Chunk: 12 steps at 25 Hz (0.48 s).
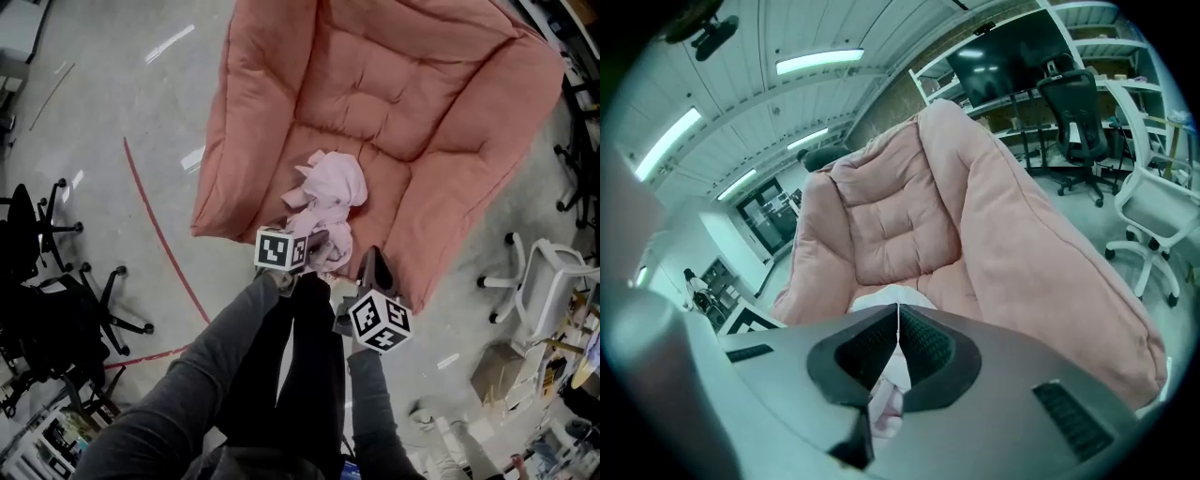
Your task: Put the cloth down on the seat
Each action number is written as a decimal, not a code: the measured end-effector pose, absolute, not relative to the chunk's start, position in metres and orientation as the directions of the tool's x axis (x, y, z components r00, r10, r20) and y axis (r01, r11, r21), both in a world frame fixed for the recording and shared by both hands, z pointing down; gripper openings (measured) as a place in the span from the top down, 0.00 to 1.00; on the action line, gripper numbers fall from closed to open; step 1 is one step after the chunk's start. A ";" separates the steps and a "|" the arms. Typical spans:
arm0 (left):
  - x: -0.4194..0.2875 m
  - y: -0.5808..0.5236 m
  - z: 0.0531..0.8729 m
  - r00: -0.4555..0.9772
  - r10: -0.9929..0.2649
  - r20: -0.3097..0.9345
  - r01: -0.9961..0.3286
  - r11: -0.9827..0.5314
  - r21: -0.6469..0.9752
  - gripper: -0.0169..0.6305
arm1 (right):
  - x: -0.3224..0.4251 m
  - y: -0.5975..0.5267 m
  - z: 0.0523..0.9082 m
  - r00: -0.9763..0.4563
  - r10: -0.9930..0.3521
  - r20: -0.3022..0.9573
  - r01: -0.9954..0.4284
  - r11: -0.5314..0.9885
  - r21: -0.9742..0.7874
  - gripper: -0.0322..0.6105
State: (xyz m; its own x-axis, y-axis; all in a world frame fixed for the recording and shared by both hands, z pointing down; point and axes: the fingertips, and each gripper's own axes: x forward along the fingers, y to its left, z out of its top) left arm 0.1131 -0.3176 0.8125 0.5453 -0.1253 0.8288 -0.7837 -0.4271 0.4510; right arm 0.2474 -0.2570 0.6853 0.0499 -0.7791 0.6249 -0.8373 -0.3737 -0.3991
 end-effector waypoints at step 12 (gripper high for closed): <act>0.117 -0.304 0.693 0.651 -0.300 0.697 -0.665 -0.669 0.332 0.39 | 0.244 -0.266 0.626 0.025 -0.813 0.581 -0.862 -0.312 -0.399 0.93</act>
